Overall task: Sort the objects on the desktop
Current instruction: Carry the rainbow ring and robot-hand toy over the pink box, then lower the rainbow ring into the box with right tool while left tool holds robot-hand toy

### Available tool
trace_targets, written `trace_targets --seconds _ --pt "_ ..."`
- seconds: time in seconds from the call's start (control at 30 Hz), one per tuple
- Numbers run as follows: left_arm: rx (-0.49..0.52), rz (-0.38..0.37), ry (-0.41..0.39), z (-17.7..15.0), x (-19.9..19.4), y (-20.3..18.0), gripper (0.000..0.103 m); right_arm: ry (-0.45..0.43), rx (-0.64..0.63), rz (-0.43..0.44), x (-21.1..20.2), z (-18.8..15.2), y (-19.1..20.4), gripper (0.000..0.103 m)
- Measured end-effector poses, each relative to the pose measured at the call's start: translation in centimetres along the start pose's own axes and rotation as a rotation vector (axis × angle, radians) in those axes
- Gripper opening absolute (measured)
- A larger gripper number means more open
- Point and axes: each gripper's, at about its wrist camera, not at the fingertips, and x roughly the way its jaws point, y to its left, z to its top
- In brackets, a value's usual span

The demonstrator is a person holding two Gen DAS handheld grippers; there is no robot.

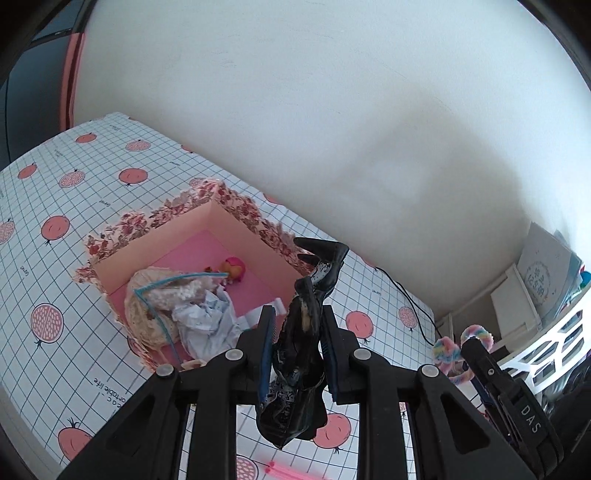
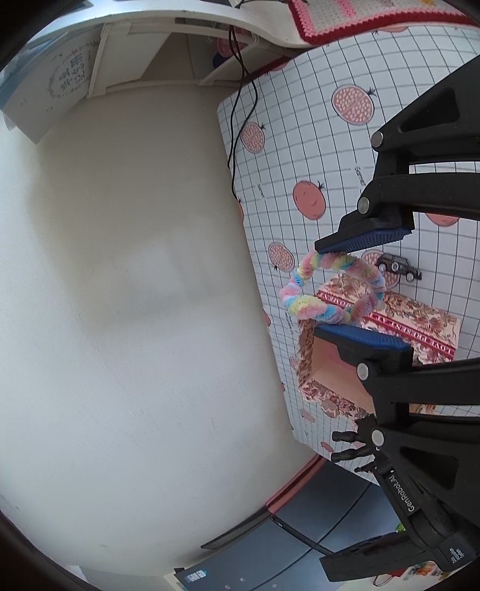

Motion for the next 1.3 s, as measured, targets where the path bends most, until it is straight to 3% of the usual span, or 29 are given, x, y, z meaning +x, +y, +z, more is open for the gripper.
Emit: trace_targets --seconds 0.7,1.3 --pt "-0.157 0.033 -0.101 3.1 -3.1 8.7 0.025 0.089 -0.129 0.090 3.6 -3.6 7.9 0.041" --pt "-0.171 0.061 -0.007 2.9 1.3 10.7 0.025 0.203 -0.180 0.097 9.0 -6.6 10.0 0.041"
